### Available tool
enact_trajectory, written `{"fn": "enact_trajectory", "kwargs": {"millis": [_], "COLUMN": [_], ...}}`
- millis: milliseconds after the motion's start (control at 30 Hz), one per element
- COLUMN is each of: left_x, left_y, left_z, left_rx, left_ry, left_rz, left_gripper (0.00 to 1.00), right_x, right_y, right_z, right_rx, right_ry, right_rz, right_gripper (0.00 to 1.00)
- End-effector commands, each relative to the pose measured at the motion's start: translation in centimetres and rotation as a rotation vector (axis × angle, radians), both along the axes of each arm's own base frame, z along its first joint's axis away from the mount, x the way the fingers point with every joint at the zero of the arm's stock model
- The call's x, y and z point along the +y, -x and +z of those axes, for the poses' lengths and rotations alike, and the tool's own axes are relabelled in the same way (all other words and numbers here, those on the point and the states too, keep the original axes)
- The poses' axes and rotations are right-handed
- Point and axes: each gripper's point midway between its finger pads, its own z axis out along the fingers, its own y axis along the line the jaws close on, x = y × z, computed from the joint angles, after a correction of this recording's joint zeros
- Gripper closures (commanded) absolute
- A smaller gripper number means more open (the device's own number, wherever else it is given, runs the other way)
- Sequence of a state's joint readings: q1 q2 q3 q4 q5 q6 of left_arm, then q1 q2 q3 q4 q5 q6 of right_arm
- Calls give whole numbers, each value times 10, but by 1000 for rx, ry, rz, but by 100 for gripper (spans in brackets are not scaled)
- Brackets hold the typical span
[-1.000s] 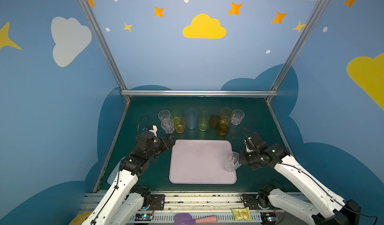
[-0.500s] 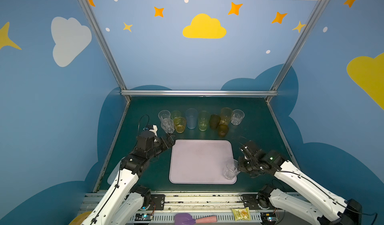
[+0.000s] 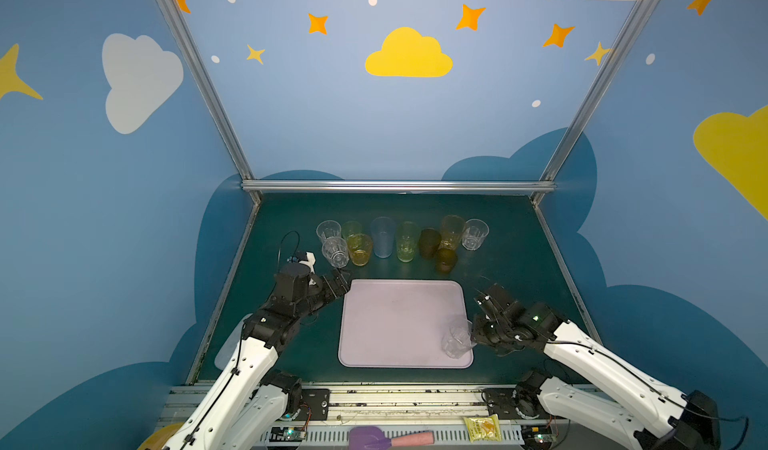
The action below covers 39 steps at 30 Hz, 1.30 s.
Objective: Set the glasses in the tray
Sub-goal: 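Lower the clear glass onto the tray and open the right gripper, then lower the left gripper onto the clear faceted glass at the row's end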
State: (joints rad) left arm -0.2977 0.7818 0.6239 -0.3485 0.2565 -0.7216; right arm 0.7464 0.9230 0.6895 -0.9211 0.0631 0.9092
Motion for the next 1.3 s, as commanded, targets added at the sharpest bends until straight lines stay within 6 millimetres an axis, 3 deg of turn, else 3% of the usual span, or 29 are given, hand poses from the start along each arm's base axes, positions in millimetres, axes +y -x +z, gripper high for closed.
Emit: {"fn": "enact_trajectory", "kwargs": {"millis": [0, 233, 300, 433, 667, 1033, 1267], "left_x": [1, 3, 4, 6, 21, 41, 50], "left_y": [1, 1, 1, 0, -11, -47, -69], "left_z": [-1, 0, -1, -2, -4, -10, -23], "left_rx": [-8, -13, -12, -10, -7, 58, 132], "left_ry": [-9, -24, -34, -54, -130, -258, -307], "left_rz": [1, 3, 7, 6, 77, 163, 187], "left_gripper": [0, 0, 0, 0, 0, 0, 0], "right_x": [3, 6, 7, 10, 14, 31, 35], "right_y": [-3, -3, -4, -10, -26, -59, -65], "right_z": [2, 1, 3, 17, 40, 67, 77], "right_rx": [-11, -6, -10, -53, -146, -281, -308], "right_ry": [-3, -9, -14, -36, -71, -218, -248], "right_rz": [8, 22, 16, 26, 38, 44, 96], "right_gripper": [90, 73, 63, 42, 21, 19, 19]}}
